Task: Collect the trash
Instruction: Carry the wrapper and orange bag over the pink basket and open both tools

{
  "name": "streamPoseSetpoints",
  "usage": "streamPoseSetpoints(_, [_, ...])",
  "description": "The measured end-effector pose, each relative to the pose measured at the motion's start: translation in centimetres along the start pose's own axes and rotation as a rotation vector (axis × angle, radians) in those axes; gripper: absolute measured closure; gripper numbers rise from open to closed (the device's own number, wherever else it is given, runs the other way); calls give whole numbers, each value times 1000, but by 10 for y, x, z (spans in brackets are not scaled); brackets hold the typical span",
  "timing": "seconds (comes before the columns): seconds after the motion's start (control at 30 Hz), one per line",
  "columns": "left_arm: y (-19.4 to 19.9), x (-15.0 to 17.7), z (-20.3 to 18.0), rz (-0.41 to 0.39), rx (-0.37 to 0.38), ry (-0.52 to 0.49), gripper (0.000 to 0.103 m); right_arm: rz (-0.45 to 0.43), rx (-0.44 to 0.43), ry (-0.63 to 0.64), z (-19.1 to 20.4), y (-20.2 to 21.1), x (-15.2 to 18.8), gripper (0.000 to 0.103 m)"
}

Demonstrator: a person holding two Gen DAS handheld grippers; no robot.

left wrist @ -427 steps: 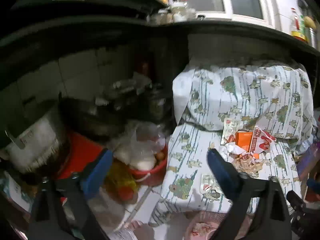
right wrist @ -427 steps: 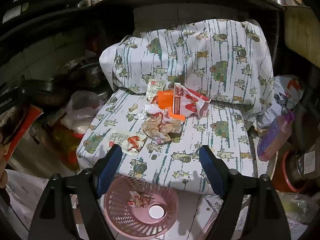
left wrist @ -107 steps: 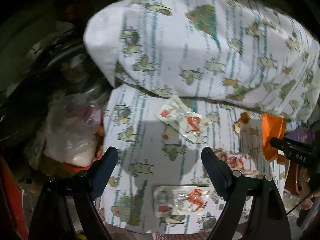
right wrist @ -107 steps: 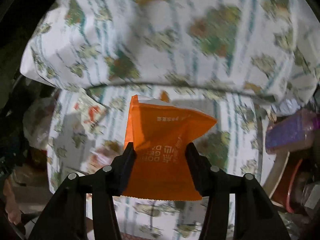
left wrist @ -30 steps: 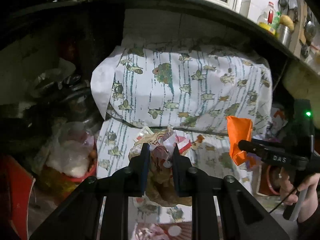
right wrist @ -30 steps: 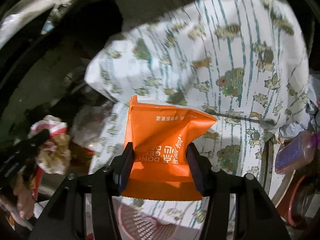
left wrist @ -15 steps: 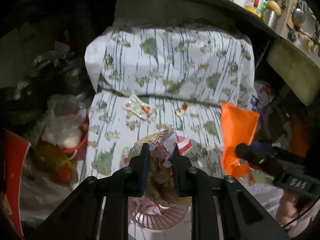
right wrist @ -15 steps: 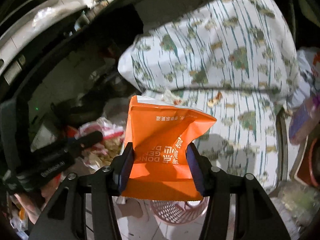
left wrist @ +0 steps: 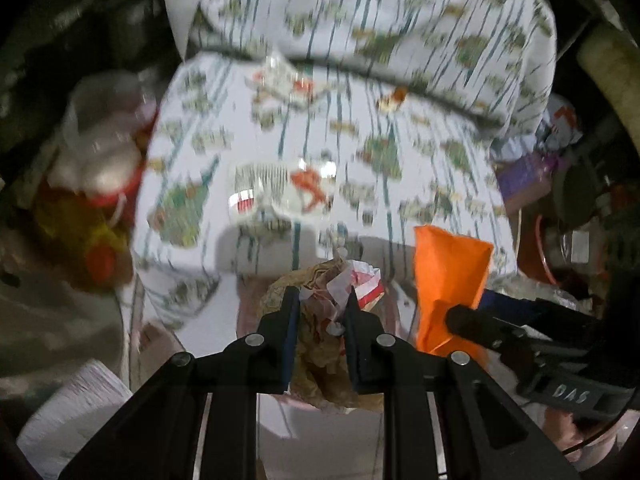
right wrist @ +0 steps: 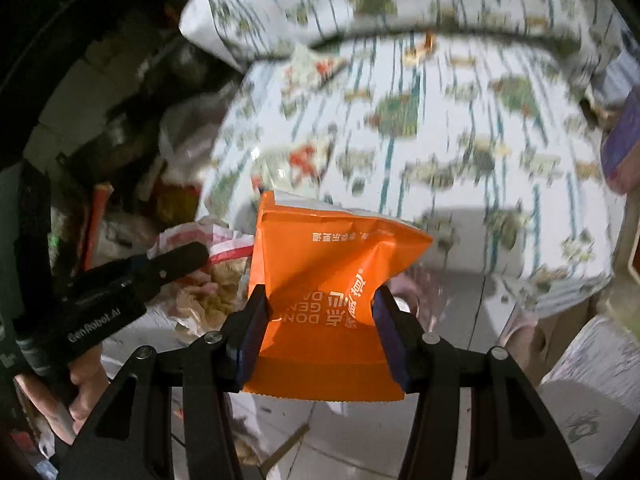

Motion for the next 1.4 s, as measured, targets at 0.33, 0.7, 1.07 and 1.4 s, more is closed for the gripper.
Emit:
streamPoseSetpoints(0.33, [-46,29,28,141,-7,43,81,145,32,15,-4,-54,23,48])
streamPoseSetpoints(0.7, [-26,8,35,31,-118,-10,40,151,68,74,4,-62,24,42])
streamPoseSetpoints(1.07, [12,-16,50,-110,-188,8,23,90,70,70,8,-49,15,28])
streamPoseSetpoints(1.4, [42,-26,46,-188,-185,-4,23,-20,62,65,17,-32,1,19])
Point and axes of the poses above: each gripper's, at about its wrist camera, not at the fingertips, and y roughly against the way its jaws point, z to its left, x to its underside, the point moved 8 cm from there along -y, roughly the way its jaws point, and after that the axes turned 6 degrees about x, right-handed, at the moved point
